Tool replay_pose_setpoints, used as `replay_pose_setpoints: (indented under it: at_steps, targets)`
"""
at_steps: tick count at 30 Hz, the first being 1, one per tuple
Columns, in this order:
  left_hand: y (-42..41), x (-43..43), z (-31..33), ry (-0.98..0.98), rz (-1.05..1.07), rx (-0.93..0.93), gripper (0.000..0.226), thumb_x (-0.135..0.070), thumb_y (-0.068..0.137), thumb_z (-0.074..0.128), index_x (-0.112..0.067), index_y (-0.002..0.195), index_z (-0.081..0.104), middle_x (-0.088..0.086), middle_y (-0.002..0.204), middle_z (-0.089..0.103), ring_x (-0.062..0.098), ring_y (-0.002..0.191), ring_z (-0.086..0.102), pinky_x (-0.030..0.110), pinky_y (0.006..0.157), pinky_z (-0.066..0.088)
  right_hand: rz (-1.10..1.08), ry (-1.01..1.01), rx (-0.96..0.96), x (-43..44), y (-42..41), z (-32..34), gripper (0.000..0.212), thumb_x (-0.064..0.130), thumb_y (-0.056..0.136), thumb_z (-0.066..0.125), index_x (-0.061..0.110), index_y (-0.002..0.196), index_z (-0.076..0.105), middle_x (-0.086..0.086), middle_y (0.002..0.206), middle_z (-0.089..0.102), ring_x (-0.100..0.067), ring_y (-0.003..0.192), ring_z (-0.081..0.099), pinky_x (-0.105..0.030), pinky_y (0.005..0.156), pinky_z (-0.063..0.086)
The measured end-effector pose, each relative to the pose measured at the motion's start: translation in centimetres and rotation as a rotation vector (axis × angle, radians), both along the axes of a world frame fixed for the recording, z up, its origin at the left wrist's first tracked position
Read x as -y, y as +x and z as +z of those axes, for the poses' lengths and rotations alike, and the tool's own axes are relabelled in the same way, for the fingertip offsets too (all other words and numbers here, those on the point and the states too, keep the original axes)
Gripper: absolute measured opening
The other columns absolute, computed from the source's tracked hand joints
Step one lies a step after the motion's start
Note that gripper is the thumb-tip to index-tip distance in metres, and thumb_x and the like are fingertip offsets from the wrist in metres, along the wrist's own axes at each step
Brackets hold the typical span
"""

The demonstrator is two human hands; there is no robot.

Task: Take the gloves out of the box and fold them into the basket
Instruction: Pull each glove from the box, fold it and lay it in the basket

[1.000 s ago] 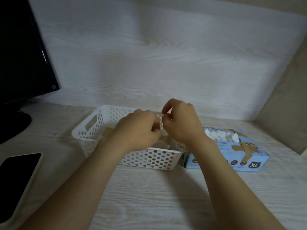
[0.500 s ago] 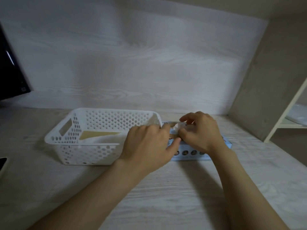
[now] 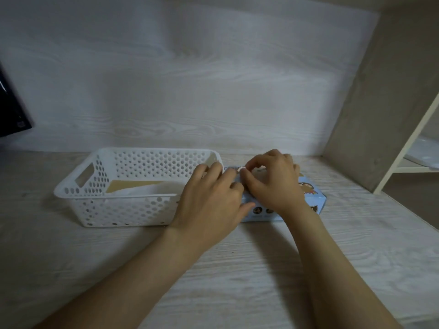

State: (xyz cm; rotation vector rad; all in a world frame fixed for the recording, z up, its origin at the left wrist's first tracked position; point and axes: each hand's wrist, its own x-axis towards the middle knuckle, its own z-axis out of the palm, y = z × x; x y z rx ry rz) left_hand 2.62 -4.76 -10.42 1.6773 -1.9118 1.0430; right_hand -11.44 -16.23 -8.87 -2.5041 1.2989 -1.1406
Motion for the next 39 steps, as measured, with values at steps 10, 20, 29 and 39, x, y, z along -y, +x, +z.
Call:
replay_pose_setpoints:
  at_steps: [10,20,29,39]
  targets:
    - [0.2,0.3,-0.7,-0.015,0.036,0.045,0.036,-0.049,0.100,0.056,-0.019,0.091,0.075,-0.002,0.087,0.069,0.025,0.086,0.058,0.042,0.079,0.042,0.113,0.088,0.540,-0.8,0.9,0.5,0.014,0.027,0.110,0.052,0.017,0.103,0.058,0.008,0.086,0.069,-0.009,0.080,0.066,-0.027,0.070,0.051]
    - [0.2,0.2,-0.7,-0.029,0.045,0.055,0.039,-0.054,0.096,0.060,-0.020,0.087,0.075,-0.004,0.080,0.069,0.024,0.079,0.056,0.040,0.074,0.043,0.054,0.296,1.071,-0.8,0.0,1.6,0.017,0.028,0.112,0.049,0.015,0.104,0.058,0.002,0.066,0.072,-0.012,0.066,0.071,-0.028,0.066,0.054]
    - [0.0,0.1,-1.4,-0.079,0.078,0.094,0.039,-0.047,0.105,0.051,-0.016,0.095,0.072,0.000,0.087,0.067,0.027,0.081,0.055,0.041,0.071,0.040,0.096,0.169,0.091,-0.6,-1.3,0.8,0.021,0.046,0.085,0.081,0.026,0.080,0.077,0.006,0.063,0.070,-0.009,0.062,0.065,-0.030,0.061,0.050]
    - [0.2,0.5,-1.3,-0.029,0.053,0.044,0.051,-0.054,0.101,0.039,-0.021,0.095,0.077,-0.005,0.087,0.070,0.023,0.082,0.056,0.039,0.069,0.046,-0.033,0.045,0.186,0.8,-0.2,-0.2,0.017,0.029,0.108,0.056,0.020,0.094,0.052,0.001,0.075,0.062,-0.014,0.067,0.055,-0.031,0.053,0.033]
